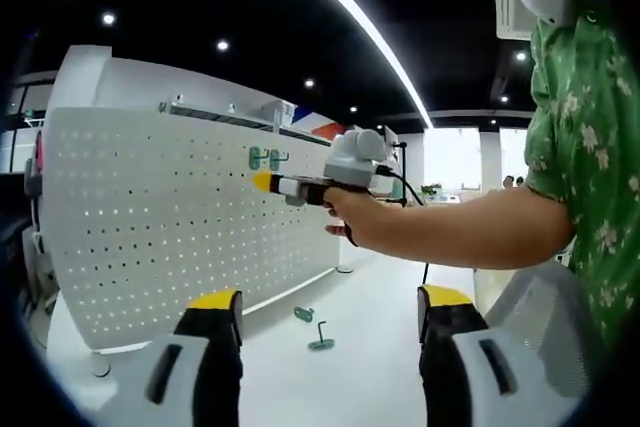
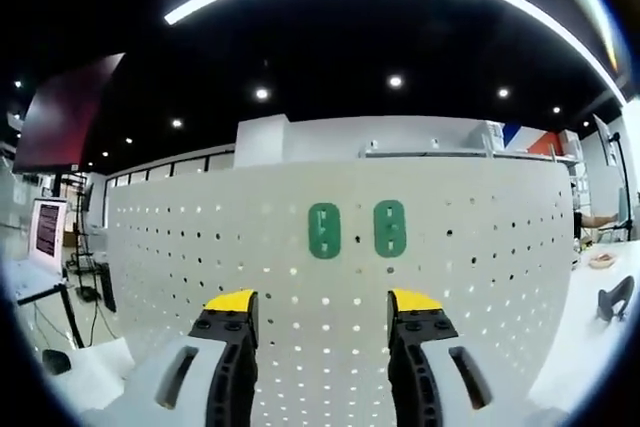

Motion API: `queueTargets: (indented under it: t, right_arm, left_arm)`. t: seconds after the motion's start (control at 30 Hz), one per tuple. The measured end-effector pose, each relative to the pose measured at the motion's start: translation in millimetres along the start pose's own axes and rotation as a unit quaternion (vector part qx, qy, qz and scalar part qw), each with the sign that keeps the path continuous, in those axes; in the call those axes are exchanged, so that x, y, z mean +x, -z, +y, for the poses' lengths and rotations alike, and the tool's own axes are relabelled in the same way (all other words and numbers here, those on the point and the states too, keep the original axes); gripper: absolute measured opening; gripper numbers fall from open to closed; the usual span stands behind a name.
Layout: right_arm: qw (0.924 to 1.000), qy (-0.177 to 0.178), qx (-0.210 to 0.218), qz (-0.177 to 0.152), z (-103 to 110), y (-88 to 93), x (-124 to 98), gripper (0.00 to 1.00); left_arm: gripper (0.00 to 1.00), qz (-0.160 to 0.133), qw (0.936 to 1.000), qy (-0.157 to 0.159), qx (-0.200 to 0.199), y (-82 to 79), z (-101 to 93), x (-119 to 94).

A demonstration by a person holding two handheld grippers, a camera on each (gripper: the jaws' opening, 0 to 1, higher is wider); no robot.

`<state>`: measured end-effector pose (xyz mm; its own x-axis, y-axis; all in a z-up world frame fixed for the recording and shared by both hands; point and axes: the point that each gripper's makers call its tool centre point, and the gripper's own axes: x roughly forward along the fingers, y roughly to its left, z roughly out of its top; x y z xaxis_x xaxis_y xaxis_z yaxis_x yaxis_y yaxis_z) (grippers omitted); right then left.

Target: Insert the hook assembly into the mounting plate slot until the hook locks in place.

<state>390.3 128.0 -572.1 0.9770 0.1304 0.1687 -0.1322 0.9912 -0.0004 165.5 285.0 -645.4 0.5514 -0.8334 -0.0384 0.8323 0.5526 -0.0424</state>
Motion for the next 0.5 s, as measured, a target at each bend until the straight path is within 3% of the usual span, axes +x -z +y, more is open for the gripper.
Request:
queueTargets:
  t: [0.37, 0.5]
  right_arm:
    - [0.9996, -0.012, 0.009, 0.025, -1.9, 19.1, -18.6, 0.74]
    - [0.9992, -0.014, 0.010, 0.035, -5.5, 24.8, -27.2, 0.76]
  left_arm:
    - [0.74, 0.004, 1.0000, 0.003, 0.005, -3.2, -4.5, 1.5]
    - [0.74, 0.006, 0.9999, 0.004, 0.007, -4.1, -7.7, 0.7]
